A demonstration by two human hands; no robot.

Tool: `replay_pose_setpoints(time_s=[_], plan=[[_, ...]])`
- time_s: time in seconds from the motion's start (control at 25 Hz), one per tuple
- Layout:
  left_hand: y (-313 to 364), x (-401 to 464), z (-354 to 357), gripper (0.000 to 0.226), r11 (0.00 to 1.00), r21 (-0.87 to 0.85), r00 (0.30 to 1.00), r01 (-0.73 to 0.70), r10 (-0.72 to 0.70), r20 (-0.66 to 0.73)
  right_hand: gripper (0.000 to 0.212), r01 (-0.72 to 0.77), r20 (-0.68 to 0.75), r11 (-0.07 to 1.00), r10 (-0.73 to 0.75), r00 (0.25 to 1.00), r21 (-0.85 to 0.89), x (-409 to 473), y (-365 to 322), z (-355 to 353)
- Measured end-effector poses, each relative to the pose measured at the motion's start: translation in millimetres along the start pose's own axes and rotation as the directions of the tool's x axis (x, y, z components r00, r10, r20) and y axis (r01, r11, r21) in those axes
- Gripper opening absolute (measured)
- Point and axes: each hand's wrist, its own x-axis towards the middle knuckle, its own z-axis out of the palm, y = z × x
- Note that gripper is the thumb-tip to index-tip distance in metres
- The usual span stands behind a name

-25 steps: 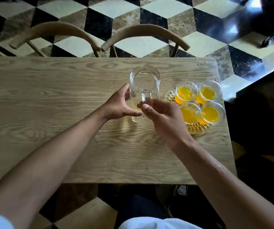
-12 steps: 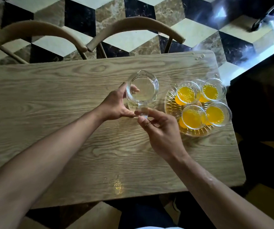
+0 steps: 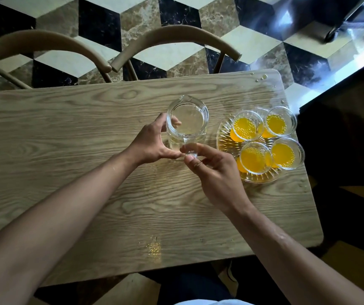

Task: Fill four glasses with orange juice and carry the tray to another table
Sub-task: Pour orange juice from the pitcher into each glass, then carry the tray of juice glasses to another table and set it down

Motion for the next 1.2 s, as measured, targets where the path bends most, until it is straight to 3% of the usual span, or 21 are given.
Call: replay_pose_setpoints(time_s=[0.32, 0.4, 0.68, 0.84, 1.04, 1.2], plan=[[14, -14, 0, 0.137, 0.995, 0.004, 0.995, 0.097, -0.097, 0.001, 0.02, 0.013, 0.038, 0.999, -0.015, 0.999, 0.049, -2, 3, -6], [16, -18, 2, 0.139, 0.994, -0.023, 0.995, 0.102, -0.103, -0.014, 0.037, -0.007, 0.031, 0.999, 0.006, 0.999, 0.049, -2, 7, -11], [23, -52, 13, 0.12, 0.984, 0.048, 0.966, 0.17, -0.157, -0.205, 0.038, 0.027, 0.012, 0.998, -0.028, 1.0, 0.058, -8, 25, -65], [38, -84, 27, 0.115, 0.973, -0.041, 0.925, 0.227, -0.228, -0.303, 0.034, 0.059, -0.02, 0.997, -0.059, 0.998, 0.039, -14, 40, -112], [82, -116, 72, 0.112, 0.925, -0.235, 0.797, 0.3, -0.378, -0.47, 0.034, 0.111, 0.017, 0.99, -0.113, 0.993, 0.088, -24, 59, -171], [120, -134, 128, 0.106, 0.903, -0.279, 0.736, 0.328, -0.429, -0.523, 0.032, 0.113, 0.094, 0.991, -0.12, 0.988, 0.076, -27, 76, -217]])
